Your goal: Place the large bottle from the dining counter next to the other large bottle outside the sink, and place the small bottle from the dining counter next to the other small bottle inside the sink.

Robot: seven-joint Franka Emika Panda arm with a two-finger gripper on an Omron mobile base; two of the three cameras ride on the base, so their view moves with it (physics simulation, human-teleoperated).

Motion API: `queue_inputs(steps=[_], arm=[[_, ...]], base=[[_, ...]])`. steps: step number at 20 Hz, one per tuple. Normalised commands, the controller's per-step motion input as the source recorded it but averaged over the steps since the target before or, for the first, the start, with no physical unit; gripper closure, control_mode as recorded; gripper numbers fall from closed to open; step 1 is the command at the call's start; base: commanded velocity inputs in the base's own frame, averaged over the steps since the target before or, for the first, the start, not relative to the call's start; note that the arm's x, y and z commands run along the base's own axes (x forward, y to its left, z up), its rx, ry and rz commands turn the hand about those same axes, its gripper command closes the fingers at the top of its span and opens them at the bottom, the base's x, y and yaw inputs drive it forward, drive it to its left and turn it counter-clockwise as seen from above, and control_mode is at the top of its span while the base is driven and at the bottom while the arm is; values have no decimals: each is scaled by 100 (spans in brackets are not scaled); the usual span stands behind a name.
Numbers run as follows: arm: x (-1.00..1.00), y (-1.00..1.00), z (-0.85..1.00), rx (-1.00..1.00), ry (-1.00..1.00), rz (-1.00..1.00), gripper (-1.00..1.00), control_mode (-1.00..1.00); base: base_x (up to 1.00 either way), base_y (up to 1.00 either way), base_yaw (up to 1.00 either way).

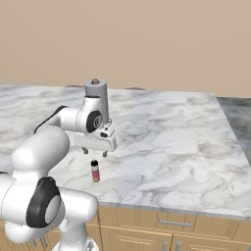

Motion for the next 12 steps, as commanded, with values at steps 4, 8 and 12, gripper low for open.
queue_inputs(steps=[4, 8, 12], arm=[[-2, 0, -8, 0, -9, 0, -100, -100], [-5, 0, -1, 0, -5, 0, -100, -100], [0, 2, 0, 0, 3, 0, -100, -100]], base=[[0, 0, 0], [0, 0, 0], [0, 0, 0]])
